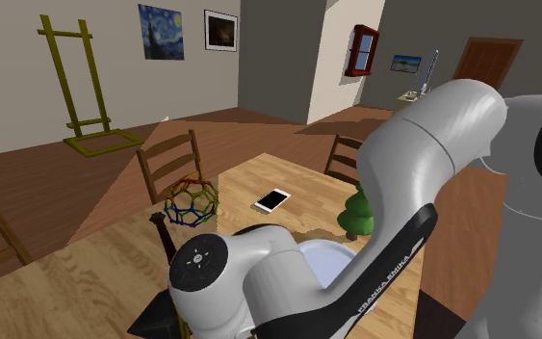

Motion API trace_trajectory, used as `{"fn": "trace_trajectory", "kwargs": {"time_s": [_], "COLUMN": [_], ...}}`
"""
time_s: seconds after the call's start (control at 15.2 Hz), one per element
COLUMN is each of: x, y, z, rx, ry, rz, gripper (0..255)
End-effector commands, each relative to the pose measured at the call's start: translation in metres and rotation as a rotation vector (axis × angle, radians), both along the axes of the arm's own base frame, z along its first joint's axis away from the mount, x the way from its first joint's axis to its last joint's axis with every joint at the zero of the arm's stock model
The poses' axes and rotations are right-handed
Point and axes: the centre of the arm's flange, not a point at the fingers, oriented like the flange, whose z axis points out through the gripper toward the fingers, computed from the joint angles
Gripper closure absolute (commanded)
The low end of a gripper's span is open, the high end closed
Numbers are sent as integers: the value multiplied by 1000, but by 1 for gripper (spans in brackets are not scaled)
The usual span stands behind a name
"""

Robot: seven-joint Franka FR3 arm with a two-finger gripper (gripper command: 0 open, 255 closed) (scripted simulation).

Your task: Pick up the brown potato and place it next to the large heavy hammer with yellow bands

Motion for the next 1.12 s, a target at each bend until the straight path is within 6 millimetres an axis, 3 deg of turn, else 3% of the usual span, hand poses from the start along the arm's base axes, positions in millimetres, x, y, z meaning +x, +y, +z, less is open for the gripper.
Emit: {"fn": "trace_trajectory", "kwargs": {"time_s": [0.0, 0.13, 0.66, 0.73, 1.06], "x": [0, 0, 0, 0, 0], "y": [-1, -1, -1, -1, -1], "z": [-11, -25, -25, -25, -25], "rx": [0, 0, 0, 0, 0], "ry": [0, 0, 0, 0, 0], "rz": [0, 0, 0, 0, 0], "gripper": [255, 255, 255, 0, 0]}}
